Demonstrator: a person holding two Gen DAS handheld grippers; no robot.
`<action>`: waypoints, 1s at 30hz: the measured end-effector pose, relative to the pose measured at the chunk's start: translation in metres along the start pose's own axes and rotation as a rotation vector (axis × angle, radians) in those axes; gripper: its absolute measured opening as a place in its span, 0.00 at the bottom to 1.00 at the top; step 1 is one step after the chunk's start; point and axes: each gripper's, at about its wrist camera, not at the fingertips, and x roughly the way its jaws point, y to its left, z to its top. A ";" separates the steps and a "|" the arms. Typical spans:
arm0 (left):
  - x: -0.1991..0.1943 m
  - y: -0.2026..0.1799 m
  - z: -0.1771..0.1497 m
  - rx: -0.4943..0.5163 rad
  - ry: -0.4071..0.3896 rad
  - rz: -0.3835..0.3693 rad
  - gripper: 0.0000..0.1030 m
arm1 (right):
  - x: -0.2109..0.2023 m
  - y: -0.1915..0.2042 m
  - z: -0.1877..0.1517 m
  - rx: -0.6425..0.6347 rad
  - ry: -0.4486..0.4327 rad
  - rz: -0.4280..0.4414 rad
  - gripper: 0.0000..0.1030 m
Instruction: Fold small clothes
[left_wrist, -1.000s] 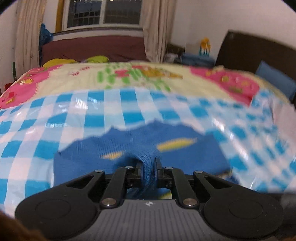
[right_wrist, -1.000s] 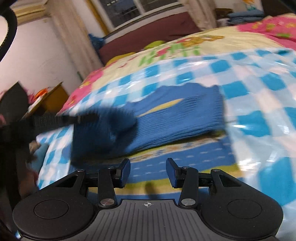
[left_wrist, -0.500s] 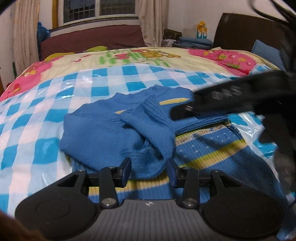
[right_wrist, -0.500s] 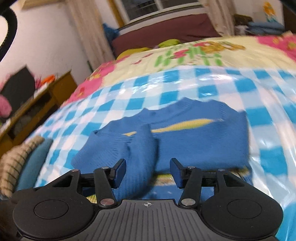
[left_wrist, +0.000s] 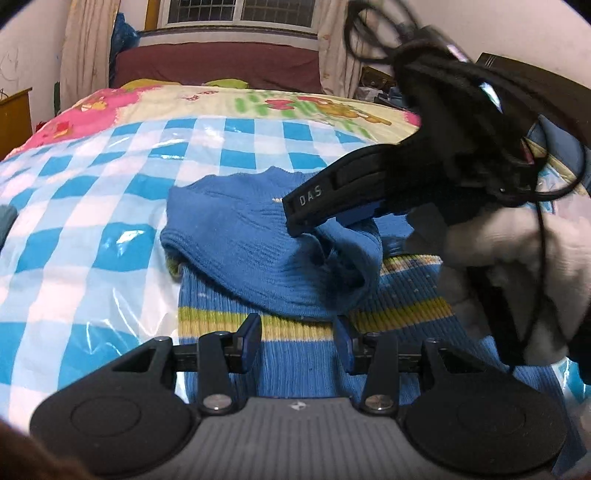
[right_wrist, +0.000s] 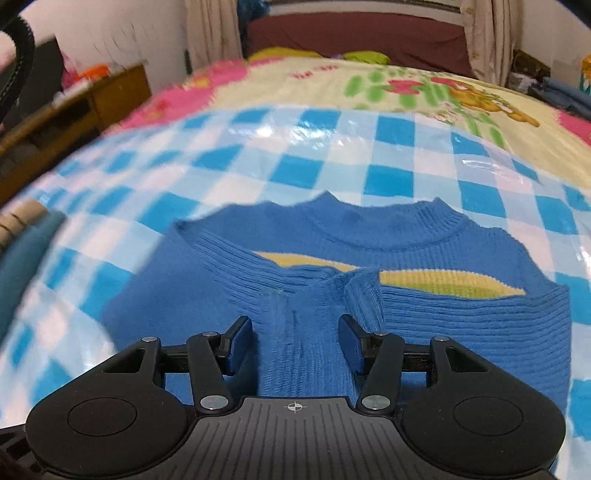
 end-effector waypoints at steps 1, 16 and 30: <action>0.000 0.000 -0.001 -0.002 0.001 -0.001 0.45 | 0.003 -0.001 0.000 0.002 0.008 -0.014 0.41; 0.000 0.002 0.001 -0.024 -0.015 0.004 0.46 | -0.077 -0.053 0.065 0.296 -0.270 0.253 0.10; 0.014 -0.008 -0.003 0.022 0.041 0.020 0.47 | -0.042 -0.171 -0.057 0.698 -0.217 0.103 0.10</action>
